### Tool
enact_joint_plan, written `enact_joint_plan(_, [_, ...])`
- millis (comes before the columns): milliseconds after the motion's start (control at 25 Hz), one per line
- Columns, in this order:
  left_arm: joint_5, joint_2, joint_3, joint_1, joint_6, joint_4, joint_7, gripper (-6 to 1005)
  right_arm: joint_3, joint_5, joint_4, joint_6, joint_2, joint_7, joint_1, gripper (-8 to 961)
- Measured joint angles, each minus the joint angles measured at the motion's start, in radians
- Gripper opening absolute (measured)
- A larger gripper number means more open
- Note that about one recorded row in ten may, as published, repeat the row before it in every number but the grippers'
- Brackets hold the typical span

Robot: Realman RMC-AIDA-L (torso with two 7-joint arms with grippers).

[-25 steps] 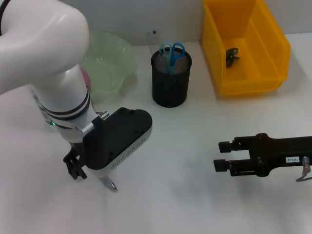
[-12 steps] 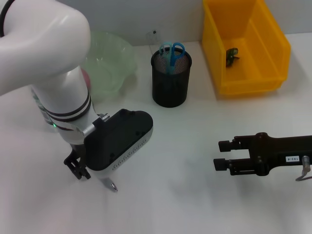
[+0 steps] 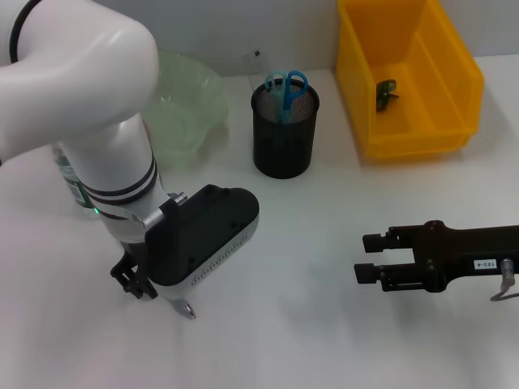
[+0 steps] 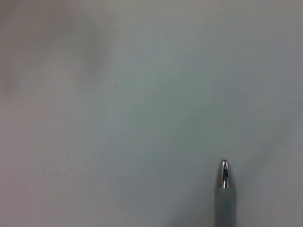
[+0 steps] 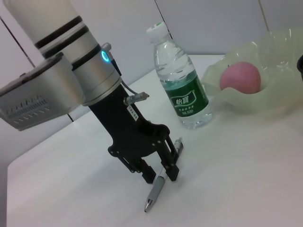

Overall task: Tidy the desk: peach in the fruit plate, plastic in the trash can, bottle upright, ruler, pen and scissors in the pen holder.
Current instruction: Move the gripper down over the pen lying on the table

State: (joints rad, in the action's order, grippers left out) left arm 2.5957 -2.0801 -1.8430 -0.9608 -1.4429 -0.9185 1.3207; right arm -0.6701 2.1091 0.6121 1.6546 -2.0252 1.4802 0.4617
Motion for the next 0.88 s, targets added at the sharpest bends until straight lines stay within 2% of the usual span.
enact_joint_plan(80, [-0.003,0.000,-0.001,-0.003,0.002,0.006,0.000,463,0.001,0.000,0.001,0.000,-0.001,0.000,0.001,675])
enact_joint_plan(440, [-0.003,0.000,-0.004,-0.005,-0.001,0.010,-0.003,466,0.001,0.000,0.000,-0.002,-0.004,0.000,0.002,674])
enact_joint_plan(640, [-0.006,0.000,-0.004,-0.006,-0.002,0.012,-0.007,268,0.001,0.000,0.004,-0.002,-0.008,0.000,0.002,674])
enact_joint_plan(880, [-0.009,0.000,-0.005,-0.008,0.004,0.022,-0.009,182,0.001,0.000,0.004,-0.003,-0.009,0.000,0.010,673])
